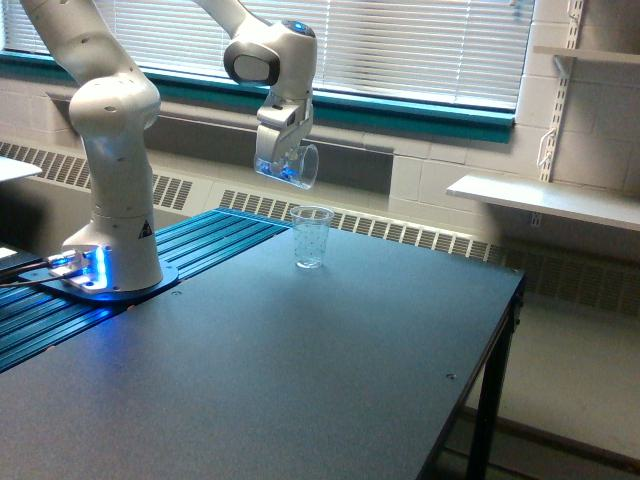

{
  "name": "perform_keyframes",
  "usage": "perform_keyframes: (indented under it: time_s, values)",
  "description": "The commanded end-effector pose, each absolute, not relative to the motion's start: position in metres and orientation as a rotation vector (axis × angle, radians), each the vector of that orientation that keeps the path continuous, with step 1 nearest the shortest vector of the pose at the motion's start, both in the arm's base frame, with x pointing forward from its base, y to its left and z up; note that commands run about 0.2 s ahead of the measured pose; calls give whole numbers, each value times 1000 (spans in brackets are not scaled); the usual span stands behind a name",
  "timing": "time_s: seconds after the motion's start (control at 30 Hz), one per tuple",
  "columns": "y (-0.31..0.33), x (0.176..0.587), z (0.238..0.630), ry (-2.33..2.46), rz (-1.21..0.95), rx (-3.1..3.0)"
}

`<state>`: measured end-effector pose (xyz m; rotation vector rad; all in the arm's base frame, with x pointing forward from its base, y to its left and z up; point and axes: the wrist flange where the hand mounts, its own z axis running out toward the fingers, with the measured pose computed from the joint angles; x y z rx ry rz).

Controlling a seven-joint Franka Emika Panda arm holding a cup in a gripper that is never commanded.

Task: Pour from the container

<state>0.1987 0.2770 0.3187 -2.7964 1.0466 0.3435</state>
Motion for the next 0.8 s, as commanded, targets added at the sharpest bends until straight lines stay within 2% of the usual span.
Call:
perform_keyframes:
  time_s: [0.03, 0.8]
  values:
    - [276, 205, 316, 1060, 382, -2787]
    - [270, 203, 301, 1090, 475, -2803]
